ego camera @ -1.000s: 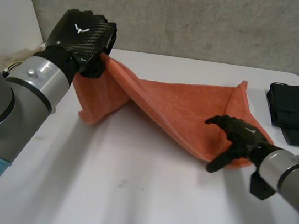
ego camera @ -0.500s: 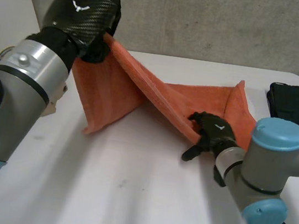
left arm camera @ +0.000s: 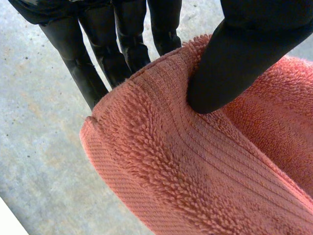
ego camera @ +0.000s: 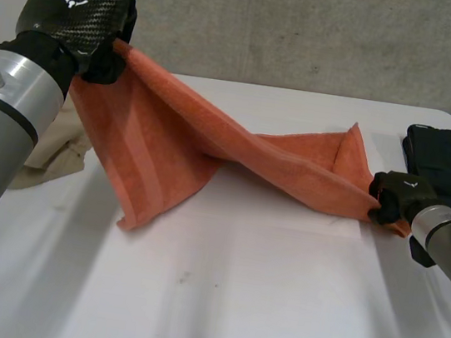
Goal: Fold the laundry.
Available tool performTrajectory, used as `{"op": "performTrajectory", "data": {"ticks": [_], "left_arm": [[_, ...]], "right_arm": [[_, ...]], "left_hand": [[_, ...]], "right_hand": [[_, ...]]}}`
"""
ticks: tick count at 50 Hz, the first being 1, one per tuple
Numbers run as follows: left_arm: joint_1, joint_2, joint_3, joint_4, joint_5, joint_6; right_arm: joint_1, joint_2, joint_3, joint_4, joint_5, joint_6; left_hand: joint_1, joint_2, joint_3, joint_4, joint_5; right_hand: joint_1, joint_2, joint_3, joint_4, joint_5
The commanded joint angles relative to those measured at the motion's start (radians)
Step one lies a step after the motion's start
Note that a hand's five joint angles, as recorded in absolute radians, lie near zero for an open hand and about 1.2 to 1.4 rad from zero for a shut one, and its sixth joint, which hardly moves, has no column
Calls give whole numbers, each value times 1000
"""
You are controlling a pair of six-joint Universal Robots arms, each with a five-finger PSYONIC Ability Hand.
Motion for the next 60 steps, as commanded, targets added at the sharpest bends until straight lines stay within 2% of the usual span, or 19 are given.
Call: {"op": "performTrajectory", "data": {"ticks": [1, 4, 5, 9, 13, 16, 22, 30, 34, 38, 41, 42, 45, 46, 50, 53, 60], "left_arm": [[38, -1, -25, -6, 1, 7], [64, 1, -38, -15, 1, 8], [79, 4, -42, -31, 3, 10], [99, 13, -44, -98, 6, 13], [102, 24, -41, -182, 11, 16], [104, 24, -38, -239, 11, 22], [108, -16, -36, -270, 11, 59], [111, -278, 77, -268, 6, 208], [114, -425, 212, -247, 4, 243], [113, -533, 382, -141, 4, 251], [113, -562, 491, 6, 6, 260], [114, -562, 531, 112, 7, 254], [116, -556, 568, 300, 7, 254], [118, -542, 580, 418, 7, 255], [119, -487, 574, 645, 4, 249], [113, -478, 568, 664, 6, 245], [119, -476, 450, 574, 12, 205]], "right_arm": [[-69, -171, -4, 126, -34, -225], [-99, -267, -12, 232, -45, -360], [-115, -322, -27, 309, -45, -446], [-131, -437, -83, 504, -41, -635], [-125, -560, -149, 661, -42, -742], [-123, -604, -183, 738, -44, -761], [-116, -557, -160, 784, -50, -767], [-19, -290, -283, 783, 15, -757], [22, -155, -404, 752, 76, -734], [107, -36, -632, 628, 148, -666], [136, -3, -767, 530, 180, -637], [148, 12, -853, 446, 195, -620], [157, 27, -949, 289, 209, -606], [162, 26, -981, 176, 212, -602], [179, -8, -970, -63, 223, -603], [187, -45, -929, -92, 226, -603], [190, -75, -759, -85, 216, -576]], "left_hand": [[249, 197, 203, 193, 252], [249, 197, 203, 193, 252], [249, 197, 203, 193, 252], [249, 197, 203, 193, 252], [249, 197, 203, 193, 252], [249, 197, 203, 193, 252], [249, 197, 203, 193, 252], [249, 197, 203, 193, 252], [249, 197, 203, 193, 252], [249, 197, 203, 193, 252], [249, 197, 203, 193, 252], [249, 197, 203, 193, 252], [249, 197, 203, 193, 252], [249, 197, 203, 193, 252], [249, 197, 203, 193, 252], [249, 197, 203, 193, 252], [249, 197, 203, 193, 252]], "right_hand": [[404, 218, 211, 207, 234], [404, 218, 211, 207, 234], [404, 218, 211, 207, 234], [404, 218, 211, 207, 234], [404, 218, 211, 207, 234], [404, 218, 211, 207, 234], [404, 218, 211, 207, 234], [404, 218, 211, 207, 234], [404, 218, 211, 207, 234], [404, 218, 211, 207, 234], [404, 218, 211, 207, 234], [404, 218, 211, 207, 234], [404, 218, 211, 207, 234], [404, 218, 211, 207, 234], [404, 218, 211, 207, 234], [404, 218, 211, 207, 234], [404, 218, 211, 207, 234]]}}
